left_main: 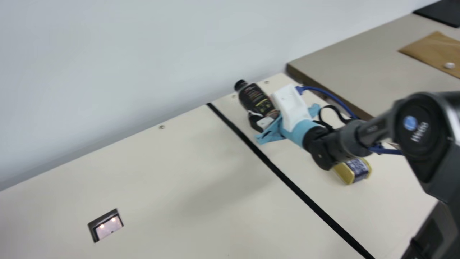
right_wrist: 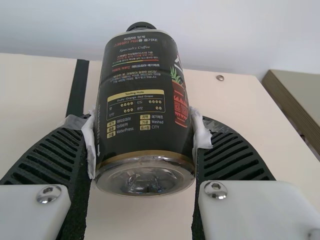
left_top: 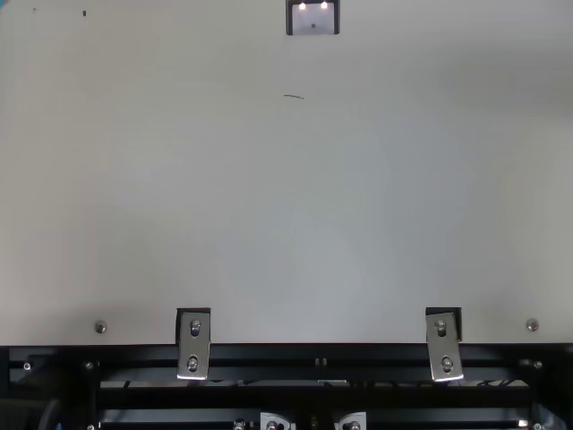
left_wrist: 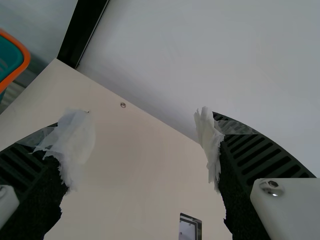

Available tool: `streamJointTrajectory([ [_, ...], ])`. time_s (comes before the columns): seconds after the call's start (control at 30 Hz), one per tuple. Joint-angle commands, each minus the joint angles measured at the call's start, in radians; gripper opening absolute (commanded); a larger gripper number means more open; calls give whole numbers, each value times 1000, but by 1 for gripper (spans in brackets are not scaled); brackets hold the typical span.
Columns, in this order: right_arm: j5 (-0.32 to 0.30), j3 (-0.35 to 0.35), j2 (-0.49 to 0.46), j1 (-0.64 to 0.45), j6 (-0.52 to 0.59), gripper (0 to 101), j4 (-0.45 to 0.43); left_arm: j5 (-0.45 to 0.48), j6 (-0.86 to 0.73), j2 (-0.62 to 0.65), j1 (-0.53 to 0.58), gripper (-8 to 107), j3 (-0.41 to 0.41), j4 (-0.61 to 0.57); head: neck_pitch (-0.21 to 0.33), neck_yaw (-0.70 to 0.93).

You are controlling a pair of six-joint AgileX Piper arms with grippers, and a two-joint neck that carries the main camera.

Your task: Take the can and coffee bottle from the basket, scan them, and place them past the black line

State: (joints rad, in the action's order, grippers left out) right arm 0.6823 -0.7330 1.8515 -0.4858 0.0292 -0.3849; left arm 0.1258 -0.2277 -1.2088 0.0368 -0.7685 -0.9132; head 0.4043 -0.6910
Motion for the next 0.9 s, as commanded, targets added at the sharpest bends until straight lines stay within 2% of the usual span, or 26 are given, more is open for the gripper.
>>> streamJointTrajectory([
  [0.0, 6, 3, 2, -3, 7, 0, 1, 0, 0, 0, 0, 90, 0, 0, 28, -55],
  [0.1, 10, 6, 4, -7, 17, 0, 6, 0, 0, 0, 0, 90, 0, 0, 30, -100],
  [0.87, 38, 62, 49, -40, 111, 0, 119, 0, 0, 0, 0, 90, 0, 0, 30, -100],
])
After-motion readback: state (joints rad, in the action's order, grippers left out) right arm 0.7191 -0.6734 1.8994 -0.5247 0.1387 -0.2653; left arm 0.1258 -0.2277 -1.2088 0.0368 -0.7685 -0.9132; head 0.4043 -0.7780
